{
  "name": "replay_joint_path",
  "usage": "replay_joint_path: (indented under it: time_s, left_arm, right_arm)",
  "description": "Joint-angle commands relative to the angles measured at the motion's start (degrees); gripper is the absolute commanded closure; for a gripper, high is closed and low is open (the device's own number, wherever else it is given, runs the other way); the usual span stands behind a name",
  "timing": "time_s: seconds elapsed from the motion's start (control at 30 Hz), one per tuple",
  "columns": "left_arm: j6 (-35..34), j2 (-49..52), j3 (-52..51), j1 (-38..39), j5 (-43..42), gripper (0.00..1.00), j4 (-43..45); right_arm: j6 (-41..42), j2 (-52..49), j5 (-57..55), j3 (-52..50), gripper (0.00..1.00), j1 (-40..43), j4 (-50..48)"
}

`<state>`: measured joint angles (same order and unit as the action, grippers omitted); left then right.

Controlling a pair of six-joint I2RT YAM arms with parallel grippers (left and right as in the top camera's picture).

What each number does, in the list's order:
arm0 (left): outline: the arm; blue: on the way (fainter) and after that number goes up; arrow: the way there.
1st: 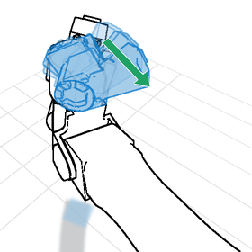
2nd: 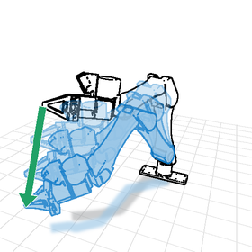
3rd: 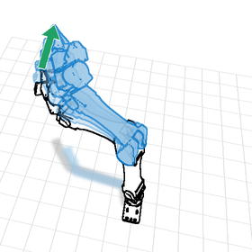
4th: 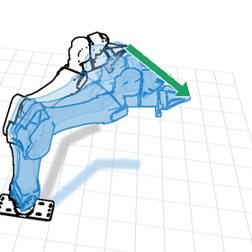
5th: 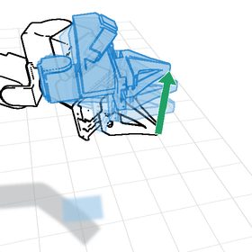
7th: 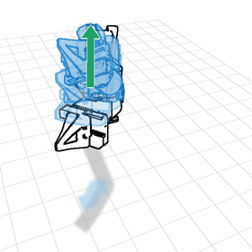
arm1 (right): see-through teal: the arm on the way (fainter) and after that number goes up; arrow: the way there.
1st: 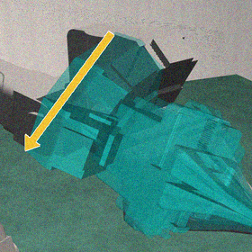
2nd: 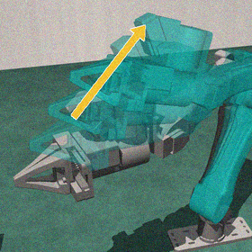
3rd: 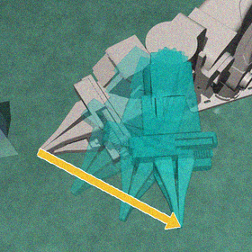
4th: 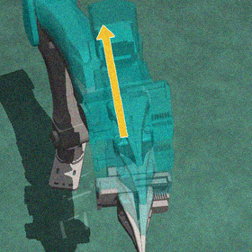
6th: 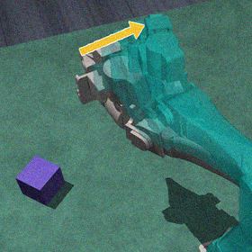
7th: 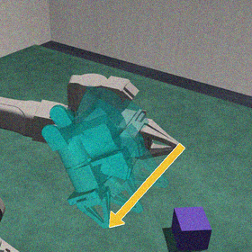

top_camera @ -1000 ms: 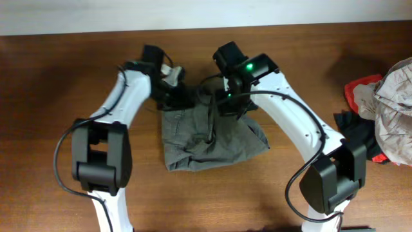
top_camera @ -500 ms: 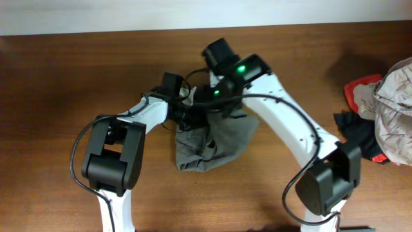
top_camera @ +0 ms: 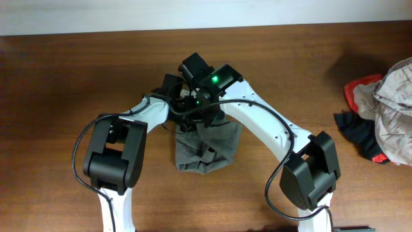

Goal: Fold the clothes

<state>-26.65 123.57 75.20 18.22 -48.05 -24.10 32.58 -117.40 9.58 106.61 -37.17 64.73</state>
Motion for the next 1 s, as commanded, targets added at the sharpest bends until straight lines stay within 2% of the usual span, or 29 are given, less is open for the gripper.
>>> replay_joint_path:
  time_s: [0.0,0.13,0.3,0.5,0.7,0.97]
  left_arm:
    - [5.92,1.11,0.76,0.74,8.94,0.82,-5.31]
    - [9.14,-2.16,3.30,0.74,17.97,0.79,-11.28]
    - [9.90,-7.41,4.04,0.74,26.29,0.72,-13.81]
    - [10.05,-12.11,4.04,0.74,30.49,0.63,-15.10]
    - [10.05,-16.55,4.07,-0.28,39.08,0.55,-18.34]
    - [12.94,-18.43,3.98,-5.51,40.59,0.51,-20.09]
  right_arm:
    - [-0.81,-1.46,2.23,0.76,0.92,-1.03,0.11]
    - [-0.87,-1.27,1.90,0.87,0.92,-0.44,0.76]
    - [-2.29,0.52,1.38,0.92,0.93,1.14,1.51]
    - [-2.32,2.05,-1.25,0.94,0.93,1.31,2.84]
    - [-2.32,2.25,-2.78,0.98,0.93,3.58,5.86]
    - [-5.84,3.21,-2.84,0.98,0.93,7.72,8.70]
